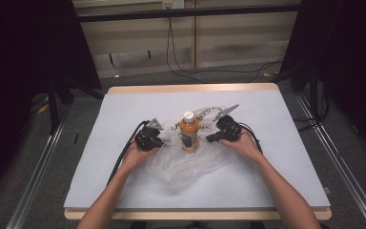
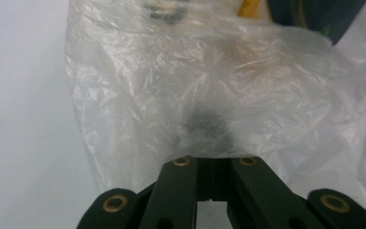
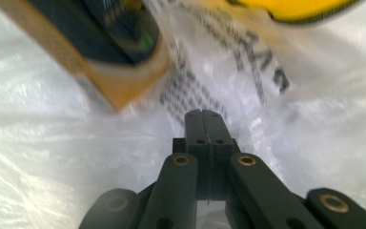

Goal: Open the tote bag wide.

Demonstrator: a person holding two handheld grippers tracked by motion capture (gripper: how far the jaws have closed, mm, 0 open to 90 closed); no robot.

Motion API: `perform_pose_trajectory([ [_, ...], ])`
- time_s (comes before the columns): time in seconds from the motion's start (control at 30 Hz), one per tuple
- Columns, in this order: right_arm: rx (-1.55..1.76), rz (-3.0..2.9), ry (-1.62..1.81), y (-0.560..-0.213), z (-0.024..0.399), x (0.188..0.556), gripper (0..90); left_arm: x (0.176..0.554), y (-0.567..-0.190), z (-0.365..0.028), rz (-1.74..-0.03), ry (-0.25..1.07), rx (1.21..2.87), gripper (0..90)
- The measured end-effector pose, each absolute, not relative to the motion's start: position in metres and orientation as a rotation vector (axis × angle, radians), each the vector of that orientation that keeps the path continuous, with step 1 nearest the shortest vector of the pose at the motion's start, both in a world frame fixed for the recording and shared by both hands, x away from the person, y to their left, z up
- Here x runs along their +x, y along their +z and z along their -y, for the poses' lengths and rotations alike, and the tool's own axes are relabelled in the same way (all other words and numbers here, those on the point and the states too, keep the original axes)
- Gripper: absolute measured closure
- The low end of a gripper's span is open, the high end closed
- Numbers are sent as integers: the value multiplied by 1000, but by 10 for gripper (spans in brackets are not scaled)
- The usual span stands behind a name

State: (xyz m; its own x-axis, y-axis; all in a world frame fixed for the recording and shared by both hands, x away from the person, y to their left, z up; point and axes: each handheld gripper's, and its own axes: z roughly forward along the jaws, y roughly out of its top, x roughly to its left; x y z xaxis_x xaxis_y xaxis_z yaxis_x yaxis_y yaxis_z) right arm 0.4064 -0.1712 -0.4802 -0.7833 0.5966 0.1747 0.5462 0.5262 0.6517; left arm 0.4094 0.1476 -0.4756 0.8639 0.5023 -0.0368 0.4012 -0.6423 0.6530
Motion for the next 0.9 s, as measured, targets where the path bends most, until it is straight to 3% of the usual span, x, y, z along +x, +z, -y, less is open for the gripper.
perform_pose_trajectory([
  [0.4, 1052, -2641, 1054, -478, 207, 392, 900, 415, -476, -192, -735, 226, 2329, 900],
  [0.9, 1072, -2576, 1132, -478, 204, 390, 900, 411, -470, -196, -732, 172, 2174, 900],
])
